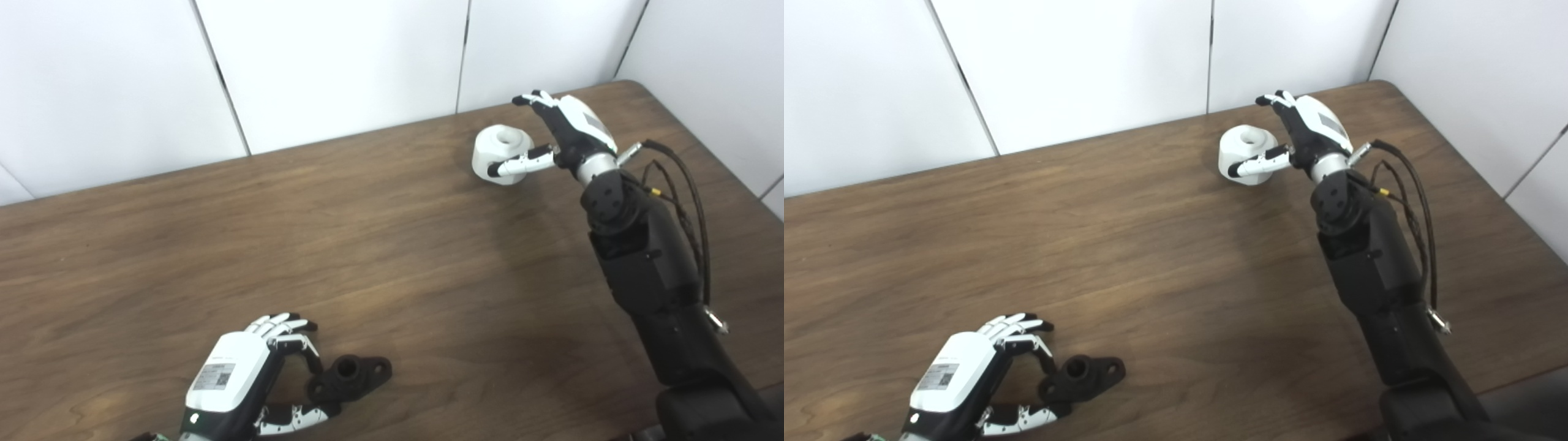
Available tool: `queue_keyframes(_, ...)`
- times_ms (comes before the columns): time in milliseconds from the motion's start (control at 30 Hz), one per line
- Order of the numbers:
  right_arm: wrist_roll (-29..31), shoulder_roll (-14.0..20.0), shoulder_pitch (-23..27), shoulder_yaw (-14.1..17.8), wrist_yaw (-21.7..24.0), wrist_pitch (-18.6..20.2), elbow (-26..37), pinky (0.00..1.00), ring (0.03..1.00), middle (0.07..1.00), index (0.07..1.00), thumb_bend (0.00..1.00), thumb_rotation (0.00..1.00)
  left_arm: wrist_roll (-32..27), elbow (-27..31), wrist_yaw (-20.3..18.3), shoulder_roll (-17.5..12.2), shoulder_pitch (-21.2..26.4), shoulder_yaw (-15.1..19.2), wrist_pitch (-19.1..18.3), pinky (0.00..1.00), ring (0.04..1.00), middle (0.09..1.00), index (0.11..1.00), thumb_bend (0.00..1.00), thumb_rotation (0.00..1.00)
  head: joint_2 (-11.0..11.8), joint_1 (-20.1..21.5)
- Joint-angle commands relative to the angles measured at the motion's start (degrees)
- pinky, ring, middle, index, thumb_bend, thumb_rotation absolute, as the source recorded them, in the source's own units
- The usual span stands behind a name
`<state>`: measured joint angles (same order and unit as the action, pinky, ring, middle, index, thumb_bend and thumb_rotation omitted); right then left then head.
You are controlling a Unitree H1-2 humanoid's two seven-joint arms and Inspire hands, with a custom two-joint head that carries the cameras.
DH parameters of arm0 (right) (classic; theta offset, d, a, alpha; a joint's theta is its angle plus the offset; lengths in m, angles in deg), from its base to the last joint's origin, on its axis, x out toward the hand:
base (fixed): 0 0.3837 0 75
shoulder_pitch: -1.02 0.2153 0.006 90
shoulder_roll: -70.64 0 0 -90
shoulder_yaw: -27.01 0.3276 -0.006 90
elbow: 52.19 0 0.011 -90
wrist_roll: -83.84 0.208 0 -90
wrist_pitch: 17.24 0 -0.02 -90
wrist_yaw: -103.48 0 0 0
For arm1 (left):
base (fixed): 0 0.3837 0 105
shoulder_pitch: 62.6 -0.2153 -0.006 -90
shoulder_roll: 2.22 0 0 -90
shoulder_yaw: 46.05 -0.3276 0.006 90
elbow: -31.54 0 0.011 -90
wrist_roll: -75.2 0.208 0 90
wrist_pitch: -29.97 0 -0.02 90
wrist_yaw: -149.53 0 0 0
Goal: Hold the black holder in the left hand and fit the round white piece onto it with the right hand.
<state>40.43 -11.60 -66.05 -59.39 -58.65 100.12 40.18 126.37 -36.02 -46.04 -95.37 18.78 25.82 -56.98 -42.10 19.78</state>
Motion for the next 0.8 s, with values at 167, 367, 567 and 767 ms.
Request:
queue_keyframes(167,-2.64,1.93,4.87,-0.36,0.76,-0.45,-2.56,0.95,1.000,0.991,0.840,0.82,0.29,1.71,-1.97,-1.32,-1.14,-0.60,0.67,-1.84,0.88,0.875,0.806,0.489,0.51,0.06,-0.03,-0.17)
queue_keyframes(367,-3.15,2.61,6.07,-0.68,0.57,-0.45,-5.33,0.97,1.000,0.981,0.836,0.81,0.29,2.09,-1.78,-1.61,-0.87,-0.59,0.58,-2.10,0.87,0.874,0.805,0.489,0.51,0.06,0.03,-0.40)
queue_keyframes(567,-3.32,2.66,6.56,-0.15,0.63,-0.46,-6.72,0.98,1.000,0.968,0.833,0.81,0.30,2.01,-1.86,-1.44,-0.70,-0.60,0.57,-1.97,0.87,0.874,0.805,0.489,0.51,0.06,0.05,-0.64)
queue_keyframes(767,-2.90,2.36,7.25,0.55,1.12,-0.46,-7.24,0.95,1.000,0.944,0.822,0.80,0.33,1.93,-2.03,-1.31,-0.49,-0.56,0.64,-2.07,0.88,0.876,0.805,0.489,0.51,0.06,0.04,-0.69)
